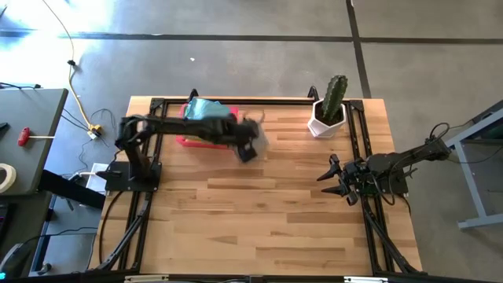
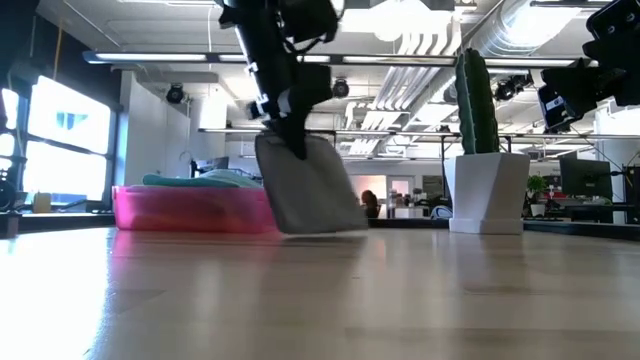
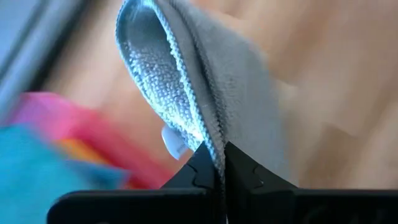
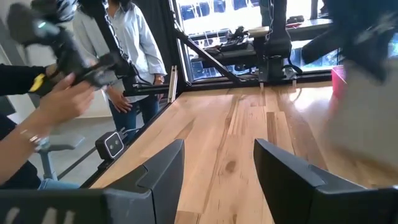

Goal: Fold microfiber towels
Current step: Put the gray towel into the bin, then return to Home Position

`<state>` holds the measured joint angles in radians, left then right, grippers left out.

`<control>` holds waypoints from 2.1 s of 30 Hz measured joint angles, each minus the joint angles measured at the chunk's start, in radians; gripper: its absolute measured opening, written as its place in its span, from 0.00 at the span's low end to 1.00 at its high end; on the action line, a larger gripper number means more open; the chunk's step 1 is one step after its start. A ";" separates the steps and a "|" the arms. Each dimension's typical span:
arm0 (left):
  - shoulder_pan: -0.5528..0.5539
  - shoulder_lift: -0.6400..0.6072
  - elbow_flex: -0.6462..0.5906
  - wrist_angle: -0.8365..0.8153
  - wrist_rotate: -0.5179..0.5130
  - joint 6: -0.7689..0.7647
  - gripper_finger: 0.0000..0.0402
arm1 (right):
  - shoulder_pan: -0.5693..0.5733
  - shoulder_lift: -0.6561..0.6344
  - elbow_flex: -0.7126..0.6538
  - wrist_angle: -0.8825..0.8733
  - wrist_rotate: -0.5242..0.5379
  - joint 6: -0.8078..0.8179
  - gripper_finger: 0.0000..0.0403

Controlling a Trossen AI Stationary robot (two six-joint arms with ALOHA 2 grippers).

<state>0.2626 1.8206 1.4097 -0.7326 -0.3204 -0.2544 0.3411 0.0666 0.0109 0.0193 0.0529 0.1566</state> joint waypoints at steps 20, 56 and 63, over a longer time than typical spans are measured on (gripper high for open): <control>0.355 -0.266 -0.135 -0.319 -0.094 -0.221 0.02 | 0.000 -0.001 0.000 0.000 0.000 0.000 0.46; 0.295 -0.641 -0.268 -0.333 -0.118 -0.163 0.49 | 0.000 -0.001 0.000 0.000 0.000 0.000 0.46; 0.115 -0.856 -0.457 -0.156 -0.203 -0.240 0.49 | 0.000 0.000 0.000 0.000 0.000 0.000 0.46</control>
<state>0.3777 0.9643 0.9528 -0.8887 -0.5237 -0.4947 0.3411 0.0662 0.0109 0.0193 0.0528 0.1566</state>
